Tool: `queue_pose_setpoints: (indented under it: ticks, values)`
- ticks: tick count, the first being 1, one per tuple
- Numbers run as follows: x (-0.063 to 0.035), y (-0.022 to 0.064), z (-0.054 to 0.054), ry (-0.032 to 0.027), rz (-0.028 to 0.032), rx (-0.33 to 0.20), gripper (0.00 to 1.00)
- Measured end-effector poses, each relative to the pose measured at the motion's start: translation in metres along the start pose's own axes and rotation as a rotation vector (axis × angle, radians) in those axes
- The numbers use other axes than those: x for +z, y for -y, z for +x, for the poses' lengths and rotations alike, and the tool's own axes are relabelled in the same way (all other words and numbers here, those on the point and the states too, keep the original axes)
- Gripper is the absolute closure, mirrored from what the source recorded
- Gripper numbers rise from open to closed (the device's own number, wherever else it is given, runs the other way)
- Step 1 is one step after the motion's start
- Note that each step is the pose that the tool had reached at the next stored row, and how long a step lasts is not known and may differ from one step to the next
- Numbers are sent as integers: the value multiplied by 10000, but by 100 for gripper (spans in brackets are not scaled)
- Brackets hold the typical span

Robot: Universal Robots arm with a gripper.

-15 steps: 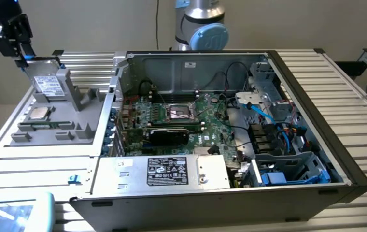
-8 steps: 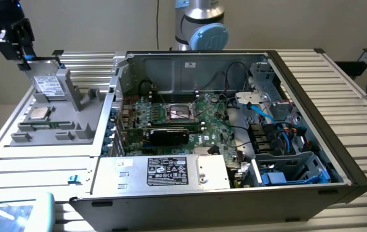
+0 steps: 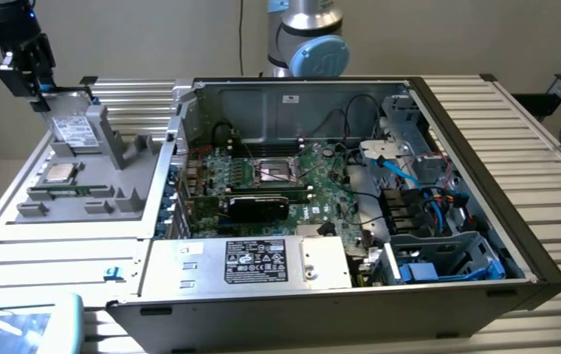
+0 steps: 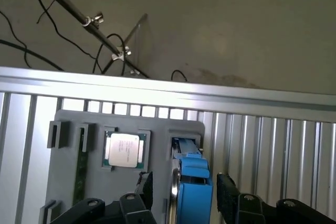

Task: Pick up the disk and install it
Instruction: 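Pick up the disk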

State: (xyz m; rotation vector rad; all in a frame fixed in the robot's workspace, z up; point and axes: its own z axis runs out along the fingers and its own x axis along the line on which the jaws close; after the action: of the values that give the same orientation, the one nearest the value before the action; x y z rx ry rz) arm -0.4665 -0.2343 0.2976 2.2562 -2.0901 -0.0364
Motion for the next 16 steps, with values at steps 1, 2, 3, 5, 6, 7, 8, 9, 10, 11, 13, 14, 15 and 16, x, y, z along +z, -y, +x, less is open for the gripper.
queue_pose_setpoints:
  ticks: [1, 2, 3, 5, 6, 7, 8, 9, 10, 11, 13, 14, 15, 16]
  values:
    - [5, 0, 1, 26, 5, -3, 40]
    - [12, 0, 1, 86, 9, -7, 40]
    - [20, 1, 2, 157, 14, -11, 40]
    - [43, 3, 1, 203, 19, -13, 40]
    - [52, 3, 1, 204, 18, -12, 40]
    - [60, 3, 1, 207, 14, -12, 40]
    - [64, 4, 1, 207, 11, -12, 40]
    - [66, 4, 1, 207, 9, -10, 40]
    - [66, 4, 1, 209, 8, -10, 40]
    - [66, 4, 3, 217, 9, -11, 40]
    - [68, 4, 4, 227, 12, -12, 40]
    - [68, 4, 4, 228, 12, -12, 40]
    - [68, 4, 3, 228, 11, -11, 40]
    - [69, 4, 5, 229, 12, -10, 40]
